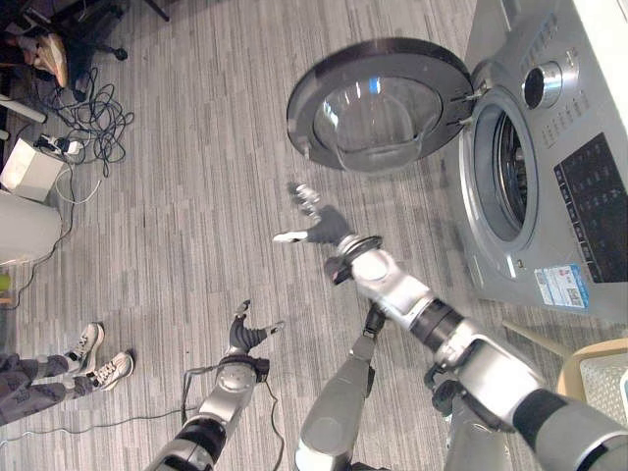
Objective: Grab the laundry basket,head to the washer,open it,put in the laundry and shut it.
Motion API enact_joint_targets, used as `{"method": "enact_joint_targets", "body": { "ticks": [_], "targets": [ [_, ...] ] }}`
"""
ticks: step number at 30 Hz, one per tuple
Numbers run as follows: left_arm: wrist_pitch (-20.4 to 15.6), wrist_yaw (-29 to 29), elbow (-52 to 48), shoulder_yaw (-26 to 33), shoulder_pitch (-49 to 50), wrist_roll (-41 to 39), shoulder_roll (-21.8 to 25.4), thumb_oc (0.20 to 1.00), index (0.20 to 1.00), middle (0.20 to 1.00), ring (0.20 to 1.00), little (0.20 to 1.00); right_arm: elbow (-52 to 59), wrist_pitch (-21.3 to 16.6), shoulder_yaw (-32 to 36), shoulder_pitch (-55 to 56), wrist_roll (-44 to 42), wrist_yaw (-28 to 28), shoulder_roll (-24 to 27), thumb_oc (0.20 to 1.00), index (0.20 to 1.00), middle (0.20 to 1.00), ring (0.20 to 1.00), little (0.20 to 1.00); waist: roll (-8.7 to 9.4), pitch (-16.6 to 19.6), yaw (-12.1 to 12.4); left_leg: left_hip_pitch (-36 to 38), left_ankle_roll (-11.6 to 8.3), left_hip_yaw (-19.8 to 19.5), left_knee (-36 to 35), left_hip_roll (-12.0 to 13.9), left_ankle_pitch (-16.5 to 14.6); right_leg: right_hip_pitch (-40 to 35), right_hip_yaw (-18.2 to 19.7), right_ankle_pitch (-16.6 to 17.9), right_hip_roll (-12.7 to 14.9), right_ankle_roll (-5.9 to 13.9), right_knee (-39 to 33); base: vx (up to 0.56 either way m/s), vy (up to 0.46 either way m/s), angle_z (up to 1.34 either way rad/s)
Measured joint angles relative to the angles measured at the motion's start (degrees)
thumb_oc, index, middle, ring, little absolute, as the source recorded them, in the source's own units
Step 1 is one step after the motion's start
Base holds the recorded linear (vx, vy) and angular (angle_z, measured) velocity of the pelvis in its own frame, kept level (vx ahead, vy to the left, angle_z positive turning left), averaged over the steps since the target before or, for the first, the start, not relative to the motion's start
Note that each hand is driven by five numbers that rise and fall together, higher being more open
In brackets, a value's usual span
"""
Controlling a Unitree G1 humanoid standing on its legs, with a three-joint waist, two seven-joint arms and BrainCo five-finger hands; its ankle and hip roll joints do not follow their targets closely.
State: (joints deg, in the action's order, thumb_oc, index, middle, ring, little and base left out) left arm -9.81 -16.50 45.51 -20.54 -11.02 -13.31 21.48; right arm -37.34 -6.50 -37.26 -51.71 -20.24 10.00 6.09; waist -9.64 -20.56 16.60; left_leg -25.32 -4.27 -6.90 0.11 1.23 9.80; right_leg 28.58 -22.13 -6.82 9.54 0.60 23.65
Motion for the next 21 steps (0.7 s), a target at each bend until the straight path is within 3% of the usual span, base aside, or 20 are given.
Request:
{"method": "enact_joint_targets", "body": {
  "ticks": [3,4,6,8,12,14,17,19,21],
  "targets": [
    [0.3,0.0,-1.0,0.4,-0.5,0.0,0.2,1.000,1.000,1.000,1.000,1.000,1.1,0.4,0.7,0.4,0.0,0.6,5.3,1.000,1.000,1.000,1.000,1.000,0.86,0.4,-2.3,-0.1,0.14,1.4,-0.2,-0.3,0.1,0.4,1.2,0.6,0.4,0.91,-0.9,0.00,0.067,-0.23],
    [0.3,0.0,-3.3,0.5,-0.8,0.1,0.8,1.000,1.000,1.000,1.000,1.000,4.1,0.4,0.8,2.5,0.1,0.7,7.1,1.000,1.000,1.000,1.000,1.000,2.75,1.0,-2.9,0.1,0.26,3.5,-0.3,-0.3,0.0,1.2,3.5,1.4,0.1,1.32,-2.0,0.00,0.050,-0.50],
    [0.3,0.0,-4.1,0.7,-1.3,0.5,1.1,1.000,1.000,1.000,1.000,1.000,6.3,0.5,0.7,4.1,0.2,0.7,7.6,1.000,1.000,1.000,1.000,1.000,3.76,1.0,-4.1,0.8,0.28,5.1,-0.5,-0.3,0.0,0.7,5.0,2.5,-0.2,1.94,-3.3,0.00,0.056,-0.54],
    [0.3,0.1,-5.4,0.7,-2.6,0.9,1.1,1.000,1.000,1.000,1.000,1.000,11.8,0.5,0.2,8.7,3.0,-0.4,9.2,1.000,1.000,1.000,1.000,1.000,4.59,0.9,-6.8,2.4,0.28,6.8,-0.7,-0.2,0.0,-0.9,6.3,3.9,-0.7,2.57,-5.7,0.00,0.065,-0.37],
    [0.6,0.0,-8.1,1.3,-2.9,1.5,1.1,1.000,1.000,1.000,1.000,1.000,19.1,0.3,-0.2,19.0,11.0,-2.6,11.4,1.000,1.000,1.000,1.000,1.000,6.23,0.9,-8.9,4.5,1.39,10.6,-1.2,-0.1,-0.9,-1.9,9.6,5.8,-1.8,3.06,-8.5,-0.01,0.069,-0.50],
    [0.7,0.1,-8.9,1.3,-3.2,3.5,1.0,1.000,1.000,1.000,1.000,1.000,19.4,0.5,-0.9,24.7,15.2,-3.4,14.1,1.000,1.000,1.000,1.000,1.000,6.91,0.7,-12.1,4.9,1.92,11.8,-1.3,0.2,-1.3,-1.7,10.8,7.1,-2.4,3.61,-10.0,-0.02,0.072,-0.43],
    [1.2,0.0,-9.7,2.0,-3.1,5.2,1.1,1.000,1.000,1.000,1.000,1.000,20.0,0.5,1.9,32.8,17.2,-4.3,16.9,1.000,1.000,1.000,1.000,1.000,7.65,0.4,-12.6,6.0,2.07,13.9,-2.1,0.2,-1.6,-1.8,12.7,7.4,-2.6,3.69,-10.4,-0.02,0.047,-0.34],
    [1.7,0.0,-9.6,2.6,-3.6,5.8,1.1,1.000,1.000,1.000,1.000,1.000,19.4,0.5,4.1,36.9,18.6,-5.2,19.3,1.000,1.000,1.000,1.000,1.000,8.32,0.0,-16.0,6.4,2.09,15.8,-2.3,0.3,-1.9,-1.5,13.9,9.1,-3.0,4.22,-12.1,-0.03,0.078,-0.52],
    [1.7,-0.4,-9.6,3.5,-4.1,7.4,1.5,1.000,1.000,1.000,1.000,1.000,19.0,0.2,7.5,40.6,20.7,-5.1,21.0,1.000,1.000,1.000,1.000,1.000,8.88,-0.2,-16.4,6.6,2.37,17.5,-2.4,0.3,-2.6,-0.9,15.5,10.0,-3.2,4.43,-12.5,-0.03,0.053,-0.48]
  ]
}}
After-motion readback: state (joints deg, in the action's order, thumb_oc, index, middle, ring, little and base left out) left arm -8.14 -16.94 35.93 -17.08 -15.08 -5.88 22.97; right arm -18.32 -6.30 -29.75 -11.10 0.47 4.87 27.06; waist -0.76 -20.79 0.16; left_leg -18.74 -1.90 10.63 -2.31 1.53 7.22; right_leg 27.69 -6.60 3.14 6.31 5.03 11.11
